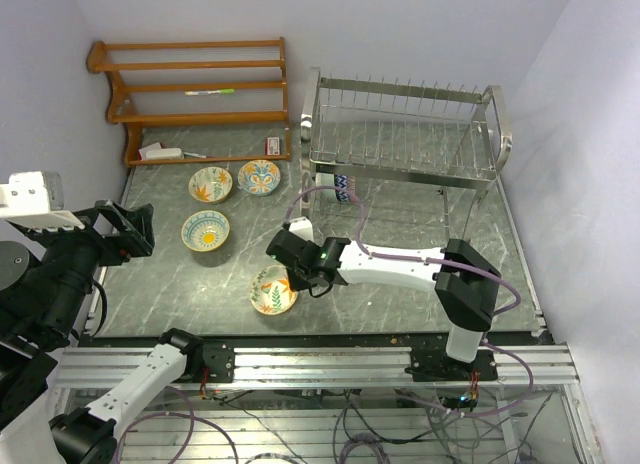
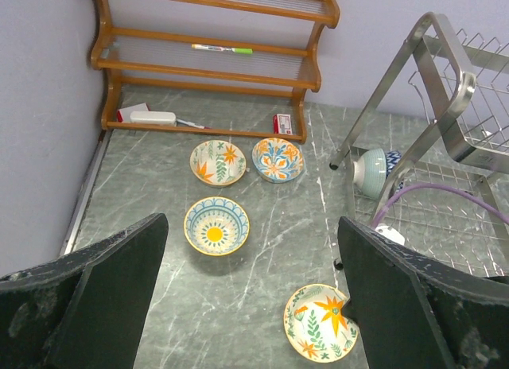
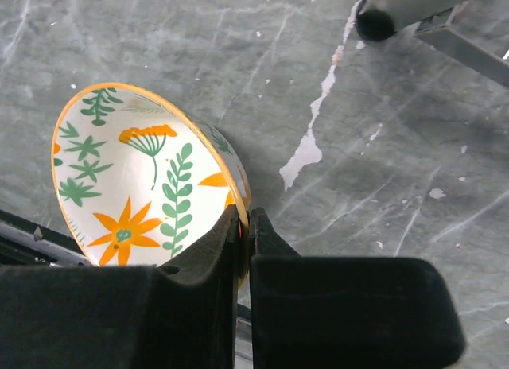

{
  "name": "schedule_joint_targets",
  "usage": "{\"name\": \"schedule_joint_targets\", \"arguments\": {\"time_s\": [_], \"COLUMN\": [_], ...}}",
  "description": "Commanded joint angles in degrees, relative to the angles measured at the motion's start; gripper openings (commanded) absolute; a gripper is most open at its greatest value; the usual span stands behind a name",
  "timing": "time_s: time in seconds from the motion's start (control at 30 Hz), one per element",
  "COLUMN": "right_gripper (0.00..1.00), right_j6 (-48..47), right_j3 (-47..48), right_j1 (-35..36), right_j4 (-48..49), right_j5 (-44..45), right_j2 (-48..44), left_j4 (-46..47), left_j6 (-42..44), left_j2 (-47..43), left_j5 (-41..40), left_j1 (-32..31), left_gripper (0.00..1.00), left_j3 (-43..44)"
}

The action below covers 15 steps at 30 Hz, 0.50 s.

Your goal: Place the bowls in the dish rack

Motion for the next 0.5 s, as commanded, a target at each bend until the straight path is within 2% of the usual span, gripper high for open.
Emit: {"name": "schedule_joint_targets", "arguments": {"time_s": [0.0, 0.27, 0.47], "right_gripper": [0.09, 0.35, 0.44], "right_j6": [-0.6, -2.7, -3.5], "right_j3": [-0.4, 2.3, 3.1], "right_j1": [-0.6, -0.5, 0.3], "right_j4": [-2.2, -4.8, -6.2], "right_j5": [2.8, 3.6, 4.6], "right_j2": [-0.4, -1.2, -3.3], "left_j4": [2.4, 2.2, 2.7], "left_j6": [-0.6, -1.0, -0.4], "left_j2": [0.1, 0.2, 0.1], "left_j5": [1.6, 1.6, 1.8], "left_j1": [-0.4, -0.4, -0.4], "left_gripper": [0.99, 0.99, 0.99], "left_j3": [-0.3, -0.1, -0.6]}}
